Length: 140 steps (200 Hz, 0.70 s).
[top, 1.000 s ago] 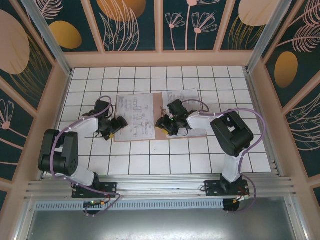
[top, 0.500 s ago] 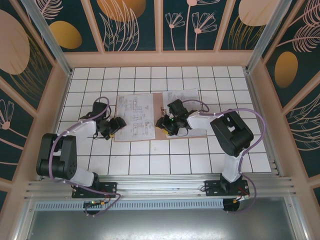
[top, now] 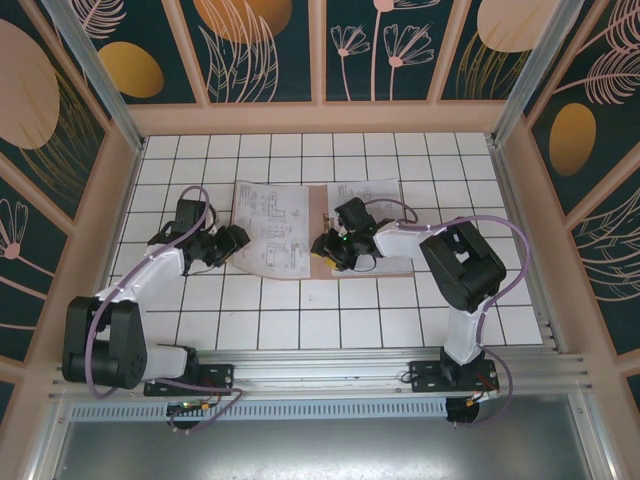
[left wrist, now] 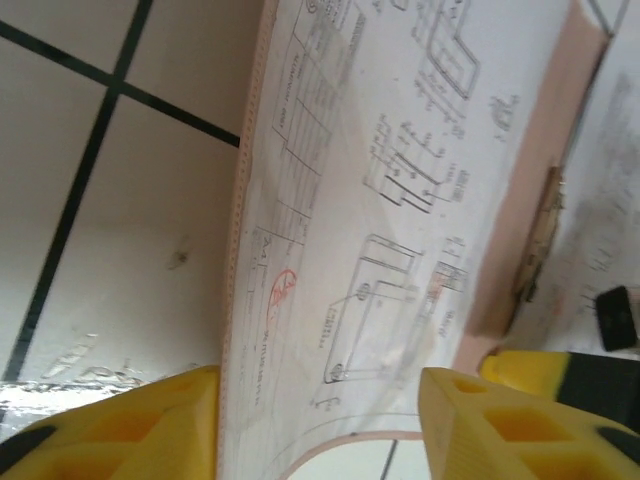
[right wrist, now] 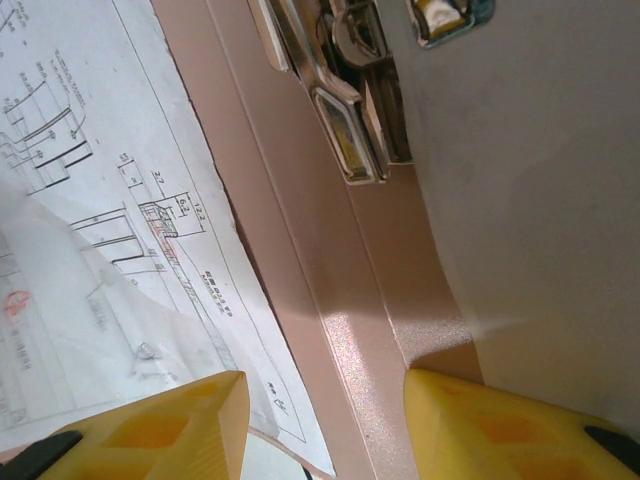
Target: Put the files into the folder
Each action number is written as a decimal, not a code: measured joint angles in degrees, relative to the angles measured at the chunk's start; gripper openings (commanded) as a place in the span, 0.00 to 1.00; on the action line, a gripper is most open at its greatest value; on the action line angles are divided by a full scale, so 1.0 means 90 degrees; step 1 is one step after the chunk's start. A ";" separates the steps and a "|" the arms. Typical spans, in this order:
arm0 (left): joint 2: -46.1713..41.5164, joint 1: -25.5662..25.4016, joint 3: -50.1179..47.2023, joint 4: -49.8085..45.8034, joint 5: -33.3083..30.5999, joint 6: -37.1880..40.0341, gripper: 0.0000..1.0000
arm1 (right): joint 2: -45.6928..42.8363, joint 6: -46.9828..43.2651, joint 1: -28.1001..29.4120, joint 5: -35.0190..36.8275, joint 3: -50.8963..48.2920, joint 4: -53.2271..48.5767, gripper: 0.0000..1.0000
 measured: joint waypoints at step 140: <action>-0.0228 -0.0117 0.0262 -0.0335 0.0117 0.0194 0.00 | -0.0051 -0.0274 0.0041 -0.0034 0.0158 0.0027 0.68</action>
